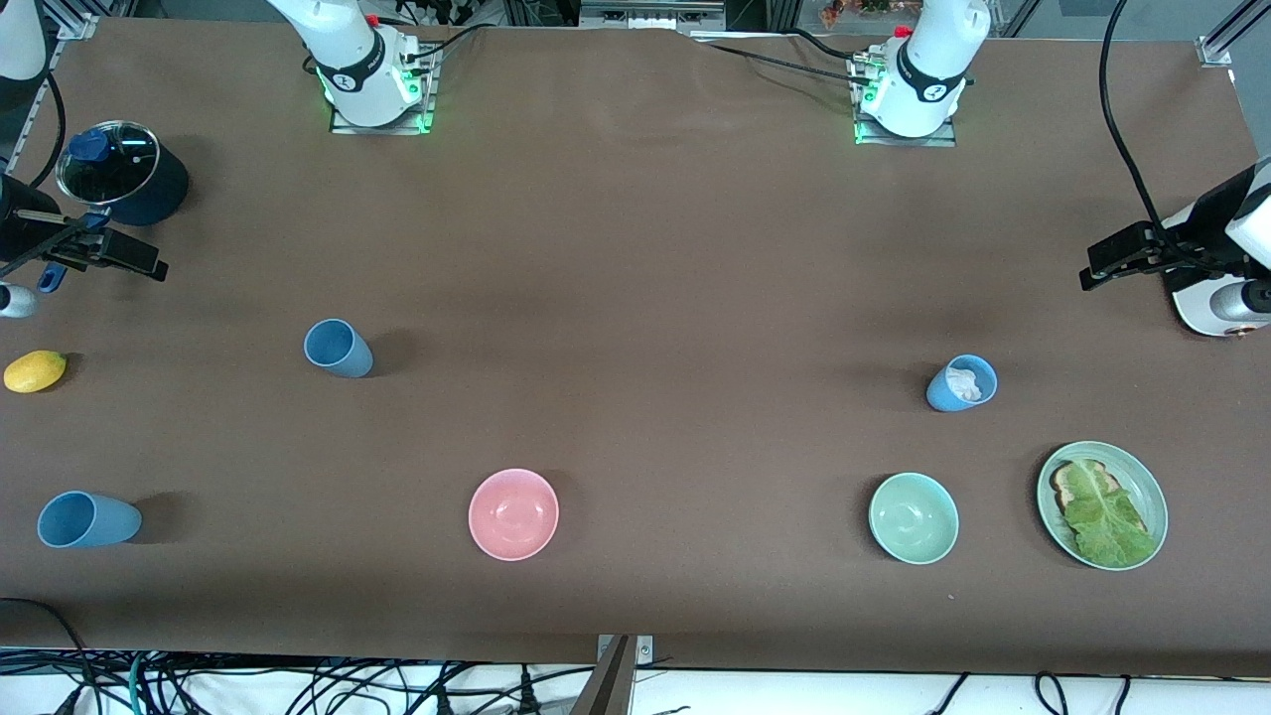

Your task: Stack blue cups with both arms

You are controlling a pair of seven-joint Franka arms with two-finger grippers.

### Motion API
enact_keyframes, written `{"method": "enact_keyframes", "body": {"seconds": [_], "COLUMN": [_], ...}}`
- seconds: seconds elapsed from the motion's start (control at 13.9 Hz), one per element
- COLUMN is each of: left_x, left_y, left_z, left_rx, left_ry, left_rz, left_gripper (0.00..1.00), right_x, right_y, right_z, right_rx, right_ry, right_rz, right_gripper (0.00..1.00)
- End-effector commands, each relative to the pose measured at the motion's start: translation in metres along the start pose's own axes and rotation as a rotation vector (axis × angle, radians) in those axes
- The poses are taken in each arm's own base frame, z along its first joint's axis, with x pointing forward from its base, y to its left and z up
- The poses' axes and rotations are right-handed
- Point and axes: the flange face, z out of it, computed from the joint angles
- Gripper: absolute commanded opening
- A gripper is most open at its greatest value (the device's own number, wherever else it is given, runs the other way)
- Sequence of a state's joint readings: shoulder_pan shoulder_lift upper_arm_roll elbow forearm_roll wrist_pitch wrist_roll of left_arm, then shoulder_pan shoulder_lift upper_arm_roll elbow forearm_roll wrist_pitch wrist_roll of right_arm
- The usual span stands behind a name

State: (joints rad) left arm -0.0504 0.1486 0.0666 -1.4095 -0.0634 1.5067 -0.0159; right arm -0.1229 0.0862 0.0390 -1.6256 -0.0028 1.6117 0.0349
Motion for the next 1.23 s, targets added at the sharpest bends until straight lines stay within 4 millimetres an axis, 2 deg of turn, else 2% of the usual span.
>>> {"method": "enact_keyframes", "body": {"seconds": [0.0, 0.29, 1.15], "left_x": [0.0022, 0.0039, 0.0051], "left_y": [-0.0001, -0.006, -0.0074], "left_z": [-0.003, -0.0001, 0.0027], "left_rx": [0.018, 0.013, 0.015], "left_ry": [0.007, 0.003, 0.009], "left_rz": [0.007, -0.001, 0.006], "left_gripper": [1.0, 1.0, 1.0], "right_x": [0.0009, 0.0009, 0.0009], "right_y": [0.0012, 0.0012, 0.0012], "right_z": [-0.0032, -0.0032, -0.0032], "right_rx": [0.017, 0.017, 0.017], "right_ry": [0.005, 0.005, 0.005], "right_rz": [0.001, -0.003, -0.003], "right_gripper": [1.0, 1.0, 1.0]}}
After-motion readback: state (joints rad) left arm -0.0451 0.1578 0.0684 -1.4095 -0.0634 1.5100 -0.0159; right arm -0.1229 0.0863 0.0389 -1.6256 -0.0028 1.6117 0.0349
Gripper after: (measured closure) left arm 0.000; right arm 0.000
